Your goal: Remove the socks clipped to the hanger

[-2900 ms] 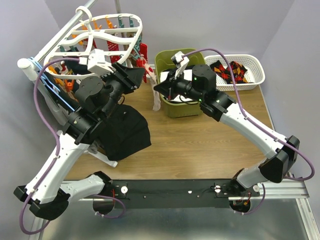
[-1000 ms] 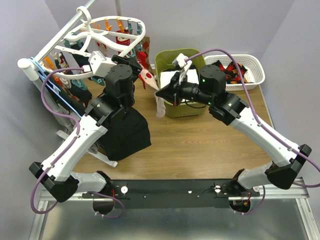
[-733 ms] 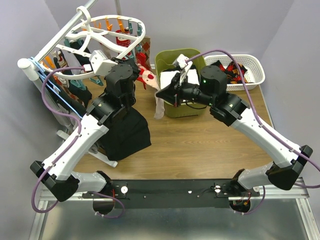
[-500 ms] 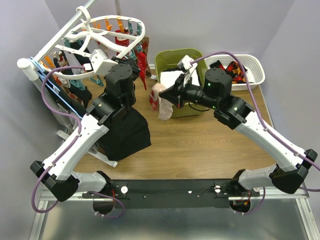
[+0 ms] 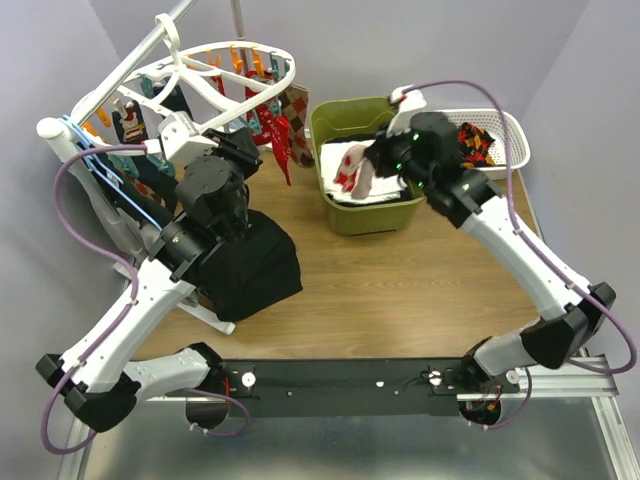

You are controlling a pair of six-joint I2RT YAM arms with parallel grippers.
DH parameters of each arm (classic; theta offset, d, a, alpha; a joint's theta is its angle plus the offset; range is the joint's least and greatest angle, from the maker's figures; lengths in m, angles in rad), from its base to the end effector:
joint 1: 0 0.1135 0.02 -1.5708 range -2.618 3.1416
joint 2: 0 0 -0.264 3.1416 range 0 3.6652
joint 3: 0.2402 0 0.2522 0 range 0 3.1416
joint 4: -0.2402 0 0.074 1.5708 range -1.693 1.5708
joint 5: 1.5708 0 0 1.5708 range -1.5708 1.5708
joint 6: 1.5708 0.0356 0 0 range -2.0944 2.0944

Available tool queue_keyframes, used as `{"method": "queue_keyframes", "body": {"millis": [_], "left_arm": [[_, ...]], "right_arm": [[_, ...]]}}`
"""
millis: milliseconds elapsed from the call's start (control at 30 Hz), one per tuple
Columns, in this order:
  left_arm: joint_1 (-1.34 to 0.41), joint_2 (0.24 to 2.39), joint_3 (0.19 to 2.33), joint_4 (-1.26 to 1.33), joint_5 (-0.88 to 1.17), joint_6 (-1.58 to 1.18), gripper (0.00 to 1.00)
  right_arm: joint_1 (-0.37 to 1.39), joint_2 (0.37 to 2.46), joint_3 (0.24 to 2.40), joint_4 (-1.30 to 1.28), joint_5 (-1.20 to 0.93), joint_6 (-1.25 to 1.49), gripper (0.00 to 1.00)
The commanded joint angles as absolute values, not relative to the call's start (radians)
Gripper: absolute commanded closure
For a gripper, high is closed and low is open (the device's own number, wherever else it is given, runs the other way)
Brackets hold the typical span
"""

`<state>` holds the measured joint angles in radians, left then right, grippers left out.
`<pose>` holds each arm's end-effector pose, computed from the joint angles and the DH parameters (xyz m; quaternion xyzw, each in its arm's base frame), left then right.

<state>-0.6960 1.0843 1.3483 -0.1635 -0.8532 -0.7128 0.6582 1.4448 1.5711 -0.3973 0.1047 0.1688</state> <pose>0.1817 -0.1168 0.4785 -0.3120 0.6080 -0.2258 0.6943 0.2615 0.1975 0.4365 -0.1619 0.7790 0.2047 0.5701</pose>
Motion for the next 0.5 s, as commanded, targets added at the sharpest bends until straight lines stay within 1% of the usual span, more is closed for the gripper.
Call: {"method": "queue_keyframes", "body": {"millis": [0, 167, 267, 367, 467], "left_arm": [[-0.698, 1.01, 1.302, -0.106, -0.833, -0.601, 1.0], [-0.698, 0.96, 1.239, -0.055, -0.825, -0.583, 1.0], [-0.696, 0.951, 1.241, -0.051, -0.807, -0.575, 1.0], [-0.696, 0.942, 1.238, -0.051, -0.784, -0.578, 1.0], [-0.696, 0.92, 1.198, -0.04, -0.756, -0.62, 1.0]], "right_arm": [[0.407, 1.508, 1.693, -0.446, 0.072, 0.199, 0.99], [0.153, 1.658, 1.79, -0.459, 0.006, 0.224, 0.99], [0.043, 1.738, 1.851, -0.454, -0.021, 0.235, 0.99], [-0.023, 1.853, 1.894, -0.433, -0.041, 0.256, 0.99], [-0.046, 1.963, 1.931, -0.41, -0.022, 0.258, 0.99]]}}
